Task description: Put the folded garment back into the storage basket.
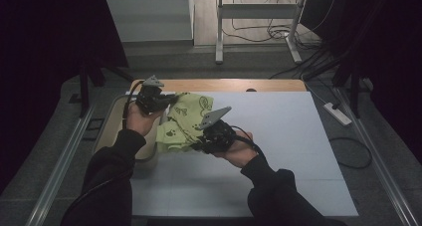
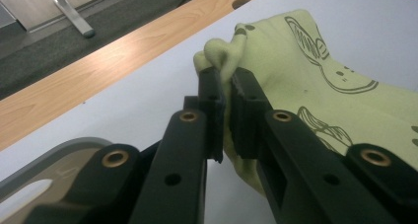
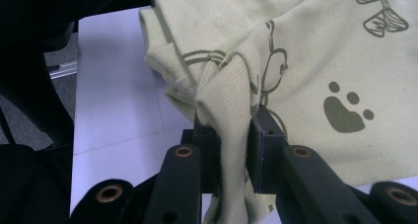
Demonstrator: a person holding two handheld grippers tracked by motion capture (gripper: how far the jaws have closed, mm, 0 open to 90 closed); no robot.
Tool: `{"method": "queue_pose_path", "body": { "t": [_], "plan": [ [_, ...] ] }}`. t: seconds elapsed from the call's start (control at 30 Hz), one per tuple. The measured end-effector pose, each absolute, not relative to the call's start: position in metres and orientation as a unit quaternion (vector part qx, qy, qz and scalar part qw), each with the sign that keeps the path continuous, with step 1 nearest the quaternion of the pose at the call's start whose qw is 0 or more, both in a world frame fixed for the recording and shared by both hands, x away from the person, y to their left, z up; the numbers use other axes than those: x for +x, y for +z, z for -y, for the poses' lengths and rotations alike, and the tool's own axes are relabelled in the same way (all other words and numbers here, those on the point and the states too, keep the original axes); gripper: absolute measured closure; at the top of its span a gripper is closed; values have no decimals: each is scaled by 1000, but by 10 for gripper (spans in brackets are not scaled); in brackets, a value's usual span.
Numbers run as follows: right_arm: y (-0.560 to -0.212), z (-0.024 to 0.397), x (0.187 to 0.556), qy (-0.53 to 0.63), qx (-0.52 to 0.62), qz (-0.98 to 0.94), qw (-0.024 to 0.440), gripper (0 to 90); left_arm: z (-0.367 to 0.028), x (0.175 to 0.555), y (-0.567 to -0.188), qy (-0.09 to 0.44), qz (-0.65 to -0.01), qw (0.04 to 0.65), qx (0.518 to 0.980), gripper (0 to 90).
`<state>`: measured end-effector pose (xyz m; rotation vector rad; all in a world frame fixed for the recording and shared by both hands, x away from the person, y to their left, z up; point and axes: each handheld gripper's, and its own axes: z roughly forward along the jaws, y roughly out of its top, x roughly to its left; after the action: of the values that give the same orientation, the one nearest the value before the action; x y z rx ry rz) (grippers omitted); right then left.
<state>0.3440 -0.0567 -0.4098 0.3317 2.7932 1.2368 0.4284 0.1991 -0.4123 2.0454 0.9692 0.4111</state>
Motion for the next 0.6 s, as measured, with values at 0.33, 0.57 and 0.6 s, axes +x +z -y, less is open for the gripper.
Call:
{"method": "queue_pose_path", "body": {
  "t": [0.33, 0.57, 0.6],
  "plan": [
    [-407, 40, 346, 406, 100, -908, 31, 774, -215, 426, -407, 172, -394, 409, 805, 842],
    [-405, 29, 348, 410, 94, -907, 33, 774, -228, 424, -404, 178, -401, 408, 801, 842],
    [-404, 27, 348, 410, 93, -907, 32, 774, -230, 424, -404, 179, -402, 409, 800, 842]
  ]
}}
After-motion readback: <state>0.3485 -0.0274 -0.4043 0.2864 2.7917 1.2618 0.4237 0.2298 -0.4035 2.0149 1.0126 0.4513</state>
